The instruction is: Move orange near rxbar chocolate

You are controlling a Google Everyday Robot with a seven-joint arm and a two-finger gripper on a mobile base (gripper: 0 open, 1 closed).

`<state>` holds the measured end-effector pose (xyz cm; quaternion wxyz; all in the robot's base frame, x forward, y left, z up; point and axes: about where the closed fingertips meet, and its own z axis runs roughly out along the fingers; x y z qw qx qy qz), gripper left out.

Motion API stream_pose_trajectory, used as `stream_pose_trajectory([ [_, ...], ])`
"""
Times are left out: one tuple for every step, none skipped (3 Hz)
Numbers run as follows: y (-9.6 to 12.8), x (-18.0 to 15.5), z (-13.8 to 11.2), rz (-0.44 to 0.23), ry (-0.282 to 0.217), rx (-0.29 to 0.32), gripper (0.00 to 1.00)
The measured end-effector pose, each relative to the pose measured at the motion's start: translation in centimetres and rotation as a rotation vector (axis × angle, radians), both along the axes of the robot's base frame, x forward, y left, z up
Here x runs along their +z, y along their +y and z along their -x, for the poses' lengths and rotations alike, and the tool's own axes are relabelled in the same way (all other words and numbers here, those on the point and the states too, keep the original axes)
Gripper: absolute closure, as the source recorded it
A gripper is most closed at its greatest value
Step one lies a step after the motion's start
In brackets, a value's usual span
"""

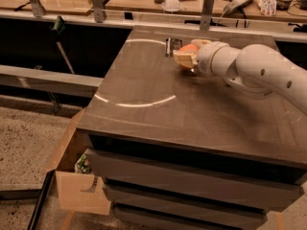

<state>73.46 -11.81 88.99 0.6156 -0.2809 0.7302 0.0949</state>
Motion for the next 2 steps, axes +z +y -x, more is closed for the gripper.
stream_pose_trajectory([
  [-0.84,-0.92,-0.28,0.008,0.016,-0.034,0.36],
  [-1.25,-1.45,-0.43,0.001,0.017,-0.052,0.12],
])
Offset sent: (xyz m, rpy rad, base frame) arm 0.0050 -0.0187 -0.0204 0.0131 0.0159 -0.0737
